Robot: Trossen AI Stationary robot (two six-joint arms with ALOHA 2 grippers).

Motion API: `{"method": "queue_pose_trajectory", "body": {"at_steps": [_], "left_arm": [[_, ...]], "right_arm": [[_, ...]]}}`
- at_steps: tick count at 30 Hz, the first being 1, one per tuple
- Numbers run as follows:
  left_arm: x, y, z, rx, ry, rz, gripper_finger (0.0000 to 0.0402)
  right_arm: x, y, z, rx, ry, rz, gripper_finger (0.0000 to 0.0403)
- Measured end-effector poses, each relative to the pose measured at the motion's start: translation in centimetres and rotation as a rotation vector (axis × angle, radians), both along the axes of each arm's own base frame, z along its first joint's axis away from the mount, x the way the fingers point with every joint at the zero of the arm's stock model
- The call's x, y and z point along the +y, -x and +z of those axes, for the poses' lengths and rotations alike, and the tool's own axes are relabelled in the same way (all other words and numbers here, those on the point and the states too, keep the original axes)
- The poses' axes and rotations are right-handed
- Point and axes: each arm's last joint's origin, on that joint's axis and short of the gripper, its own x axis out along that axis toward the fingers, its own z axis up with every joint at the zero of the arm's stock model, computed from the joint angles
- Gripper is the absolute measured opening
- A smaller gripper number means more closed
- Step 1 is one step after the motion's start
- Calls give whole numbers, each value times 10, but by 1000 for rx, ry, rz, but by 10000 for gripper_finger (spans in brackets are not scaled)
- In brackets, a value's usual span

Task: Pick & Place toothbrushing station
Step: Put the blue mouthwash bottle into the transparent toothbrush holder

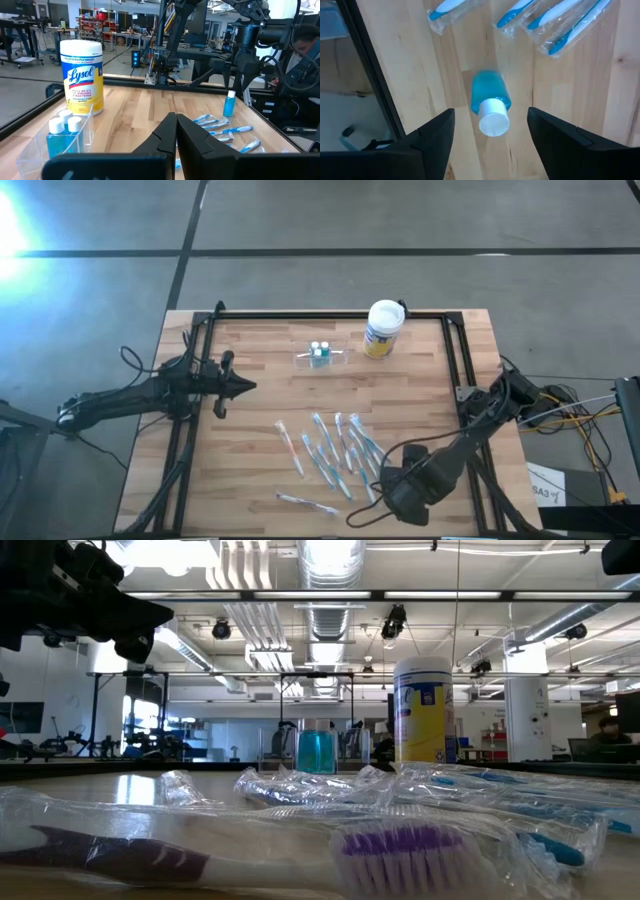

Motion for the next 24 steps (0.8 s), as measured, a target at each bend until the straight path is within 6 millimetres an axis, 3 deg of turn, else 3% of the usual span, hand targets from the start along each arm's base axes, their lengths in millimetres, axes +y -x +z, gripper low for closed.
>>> {"method": "queue_pose_trajectory", "body": {"at_steps": [15,24], "left_arm": [[0,0,0,0,0,0,17],[0,0,0,-1,0,-1,13]], "right_arm": [[-1,8,-18,26,28,-12,239],[-2,9,-24,27,29,-7,206]]}}
